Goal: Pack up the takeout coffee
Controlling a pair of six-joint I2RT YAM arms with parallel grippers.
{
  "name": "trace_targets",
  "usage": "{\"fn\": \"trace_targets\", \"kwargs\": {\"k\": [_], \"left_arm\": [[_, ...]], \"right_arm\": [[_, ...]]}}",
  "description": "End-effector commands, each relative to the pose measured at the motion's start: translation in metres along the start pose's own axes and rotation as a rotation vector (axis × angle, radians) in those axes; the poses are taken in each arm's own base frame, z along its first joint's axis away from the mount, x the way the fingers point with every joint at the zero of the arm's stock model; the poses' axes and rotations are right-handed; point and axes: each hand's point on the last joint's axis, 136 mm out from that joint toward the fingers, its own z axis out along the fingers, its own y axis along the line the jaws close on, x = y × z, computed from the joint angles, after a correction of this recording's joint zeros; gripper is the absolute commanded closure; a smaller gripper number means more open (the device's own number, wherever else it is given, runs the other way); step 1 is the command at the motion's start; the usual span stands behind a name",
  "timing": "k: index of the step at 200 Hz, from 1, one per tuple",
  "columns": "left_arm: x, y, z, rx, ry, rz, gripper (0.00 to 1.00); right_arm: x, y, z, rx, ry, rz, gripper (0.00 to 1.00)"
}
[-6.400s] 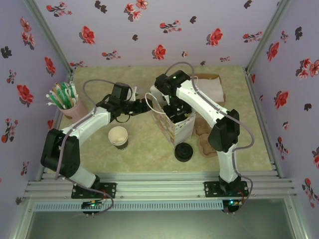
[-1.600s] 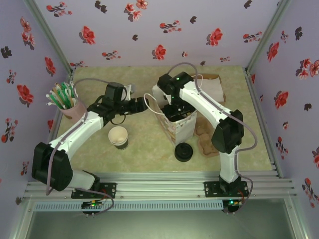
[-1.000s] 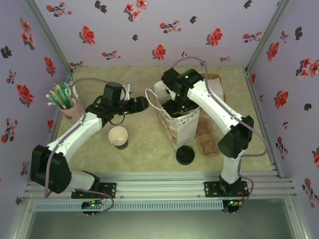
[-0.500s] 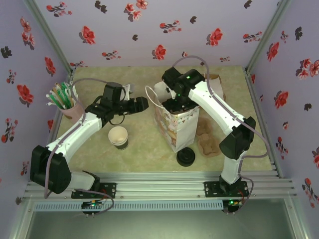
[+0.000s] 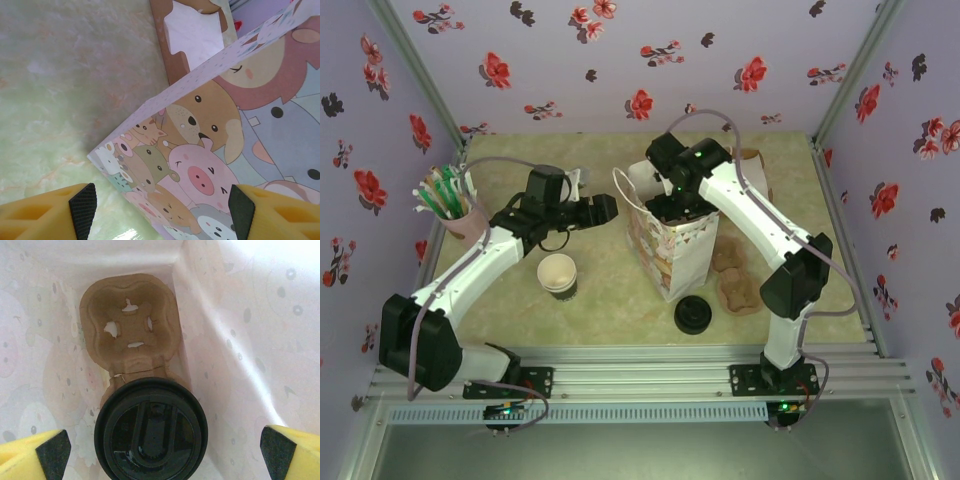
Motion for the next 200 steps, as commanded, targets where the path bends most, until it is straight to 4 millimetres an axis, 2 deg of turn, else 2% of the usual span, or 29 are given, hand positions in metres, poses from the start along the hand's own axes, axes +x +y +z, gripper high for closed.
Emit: {"fn": "trace_targets", "kwargs": {"k": [1, 50, 85, 169, 200], "left_arm": [[0.001, -0.002, -0.004, -0.005, -0.011, 0.032, 0.27], [0.002, -0.007, -0.005, 0.007, -0.013, 0.031, 0.27], [0.007, -0.013, -0.006, 0.016, -0.008, 0.041, 0.27], [0.012, -0.015, -0.01, 0.016, -0.01, 0.047, 0.27], [0.013, -0.015, -0.01, 0.015, -0.007, 0.045, 0.27]], "right_arm": [[-0.008, -0.006, 0.012, 0.028, -0.003, 0.033, 0.01], [-0.021, -0.006, 0.02, 0.041, -0.023, 0.035, 0.01], [-0.022, -0.004, 0.023, 0.028, 0.007, 0.062, 0.01], [-0.037, -0.004, 0.001, 0.016, -0.064, 0.101, 0.01], [-0.034, -0.003, 0.014, 0.028, -0.018, 0.097, 0.02]]}}
